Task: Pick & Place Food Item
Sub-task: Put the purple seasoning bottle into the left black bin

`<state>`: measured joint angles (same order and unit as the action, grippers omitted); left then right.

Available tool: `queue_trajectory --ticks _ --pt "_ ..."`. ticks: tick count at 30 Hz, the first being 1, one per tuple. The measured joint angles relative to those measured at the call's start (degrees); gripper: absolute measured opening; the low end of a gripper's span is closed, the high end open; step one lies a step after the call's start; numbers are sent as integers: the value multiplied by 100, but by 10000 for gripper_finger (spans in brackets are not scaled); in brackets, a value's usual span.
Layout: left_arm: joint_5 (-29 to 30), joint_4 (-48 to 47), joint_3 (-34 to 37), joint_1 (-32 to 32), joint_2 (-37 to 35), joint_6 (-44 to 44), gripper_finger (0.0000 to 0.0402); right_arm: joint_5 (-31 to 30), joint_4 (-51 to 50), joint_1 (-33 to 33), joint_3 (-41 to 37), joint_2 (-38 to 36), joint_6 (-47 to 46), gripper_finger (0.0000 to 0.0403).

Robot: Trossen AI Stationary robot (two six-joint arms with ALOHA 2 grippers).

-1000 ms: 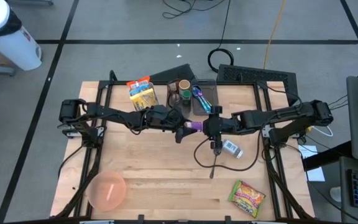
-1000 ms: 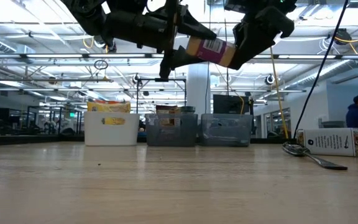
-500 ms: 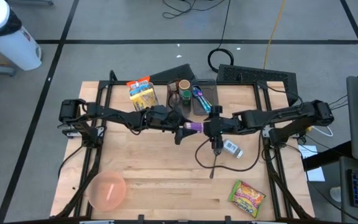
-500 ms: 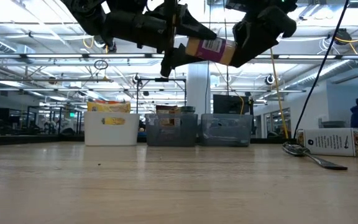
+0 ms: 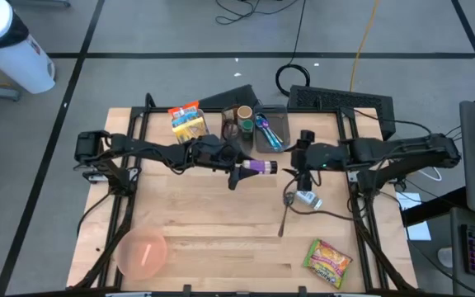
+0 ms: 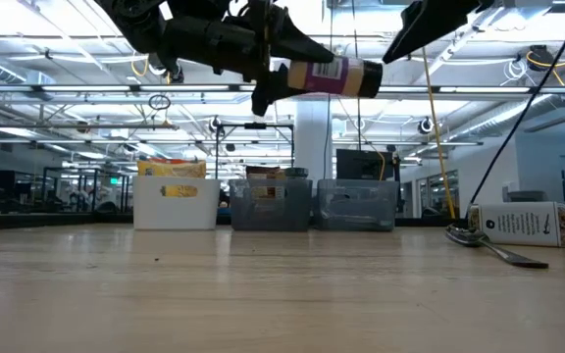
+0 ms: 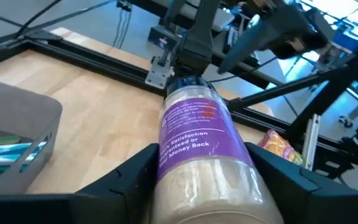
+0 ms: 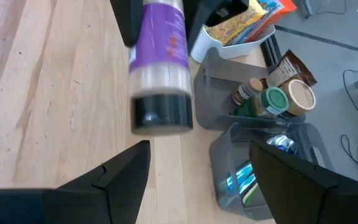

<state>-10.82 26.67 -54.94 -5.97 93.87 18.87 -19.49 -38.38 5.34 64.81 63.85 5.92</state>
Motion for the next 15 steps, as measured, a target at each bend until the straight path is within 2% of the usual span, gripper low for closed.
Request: queue_trajectory --ticks 4,7,11,15 --pt "-316 -4 0 -62 -80 -199 191 2 73 0 -335 -402 -125 267" --pt "-416 42 0 -84 -101 -233 186 4 474 0 -761 -726 -244 266" --pt "-418 2 0 -82 -93 -454 192 24 1514 0 -1600 -1203 -268 263" --pt "-431 18 0 -52 -95 -878 197 189 2973 0 -2638 -1663 -325 264"
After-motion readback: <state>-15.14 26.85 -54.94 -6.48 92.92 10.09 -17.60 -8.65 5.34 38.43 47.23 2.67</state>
